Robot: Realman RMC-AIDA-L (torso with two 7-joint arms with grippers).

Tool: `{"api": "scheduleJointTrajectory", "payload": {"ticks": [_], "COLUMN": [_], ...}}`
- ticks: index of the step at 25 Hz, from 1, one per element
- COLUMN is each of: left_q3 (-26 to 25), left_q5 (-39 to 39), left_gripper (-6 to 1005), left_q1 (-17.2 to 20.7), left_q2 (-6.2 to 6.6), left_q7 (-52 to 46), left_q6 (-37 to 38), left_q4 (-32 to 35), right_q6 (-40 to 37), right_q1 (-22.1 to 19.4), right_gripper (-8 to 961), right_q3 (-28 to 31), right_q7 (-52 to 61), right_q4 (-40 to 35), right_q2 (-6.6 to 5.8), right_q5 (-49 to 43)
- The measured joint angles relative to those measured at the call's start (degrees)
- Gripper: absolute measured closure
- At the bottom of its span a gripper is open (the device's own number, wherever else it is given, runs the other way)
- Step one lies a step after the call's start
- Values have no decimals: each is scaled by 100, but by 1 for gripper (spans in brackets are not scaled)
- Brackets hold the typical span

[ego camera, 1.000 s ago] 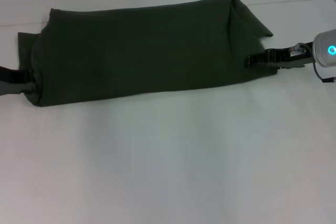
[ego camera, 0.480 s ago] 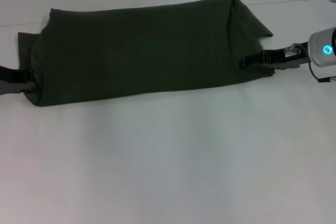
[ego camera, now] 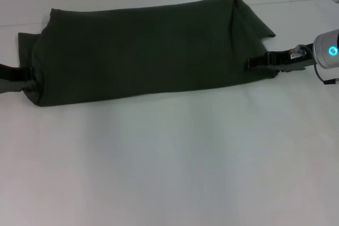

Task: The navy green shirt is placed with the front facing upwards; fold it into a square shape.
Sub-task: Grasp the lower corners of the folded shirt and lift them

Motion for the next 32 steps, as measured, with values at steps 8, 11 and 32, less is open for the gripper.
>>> {"api": "scheduleJointTrajectory", "payload": {"ticks": [8,11,32], "left_q3": [0,0,0], "left_q5": [11,12,18], "left_gripper": [1001,1001,1001], "left_q1": [0,0,-6], "left_q2": [-11,-18,71], "left_q7": [-4,-3,174], "left_q6": [12,4,515], "left_q4": [31,32,105], "right_q6": [-232,-233,-624], "right_q1": [-28,-26,-9], "right_gripper": [219,314,942], "right_q3": [-4,-16,-22], "right_q7": [51,56,221], "right_q4": [-44,-31,-91], "right_q2": [-111,-114,-193], "right_q5": [-2,-46,-369]}}
